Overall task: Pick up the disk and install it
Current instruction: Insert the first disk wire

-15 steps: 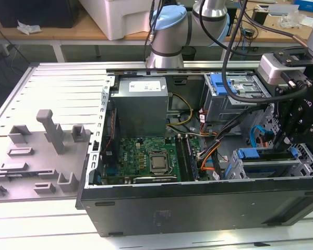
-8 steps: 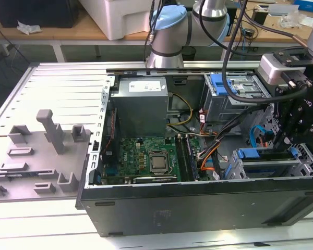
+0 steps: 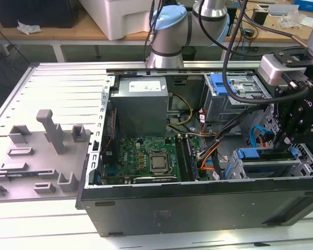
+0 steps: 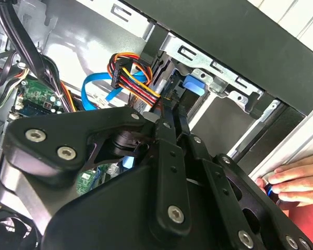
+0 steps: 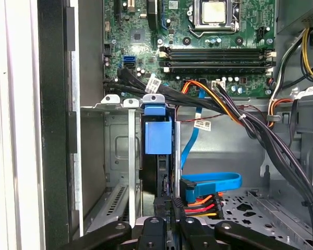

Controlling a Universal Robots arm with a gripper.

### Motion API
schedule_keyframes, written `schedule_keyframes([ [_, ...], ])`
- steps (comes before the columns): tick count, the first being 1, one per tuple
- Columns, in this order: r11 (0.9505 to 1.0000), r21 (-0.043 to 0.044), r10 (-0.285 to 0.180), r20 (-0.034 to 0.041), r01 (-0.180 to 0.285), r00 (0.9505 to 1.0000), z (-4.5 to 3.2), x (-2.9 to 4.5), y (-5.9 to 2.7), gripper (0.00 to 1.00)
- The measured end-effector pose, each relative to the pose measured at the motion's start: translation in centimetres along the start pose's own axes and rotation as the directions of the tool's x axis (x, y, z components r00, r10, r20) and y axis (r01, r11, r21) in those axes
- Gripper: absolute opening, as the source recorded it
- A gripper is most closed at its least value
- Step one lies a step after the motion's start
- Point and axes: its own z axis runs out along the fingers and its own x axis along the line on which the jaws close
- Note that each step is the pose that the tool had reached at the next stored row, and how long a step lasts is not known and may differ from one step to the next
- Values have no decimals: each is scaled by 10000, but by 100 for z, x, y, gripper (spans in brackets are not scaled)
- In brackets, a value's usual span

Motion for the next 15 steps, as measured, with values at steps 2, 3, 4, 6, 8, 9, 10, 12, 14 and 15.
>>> schedule_keyframes([
  [2,10000,1,-27,2,27,10000,0,0,1,16],
  [3,10000,2,-36,2,36,10000,0,0,1,16],
  [4,10000,2,-41,2,41,10000,0,0,1,16],
  [6,10000,2,-53,2,53,10000,0,1,2,16],
  [8,10000,2,-59,3,59,10000,0,1,3,16],
  [9,10000,2,-61,2,61,10000,0,1,3,16],
  [10,10000,2,-63,2,63,10000,0,5,3,16],
  [12,10000,3,-63,2,63,10000,0,9,3,16],
  [14,10000,2,-63,3,63,10000,1,11,3,16],
  [15,10000,3,-63,4,63,10000,1,12,3,16],
])
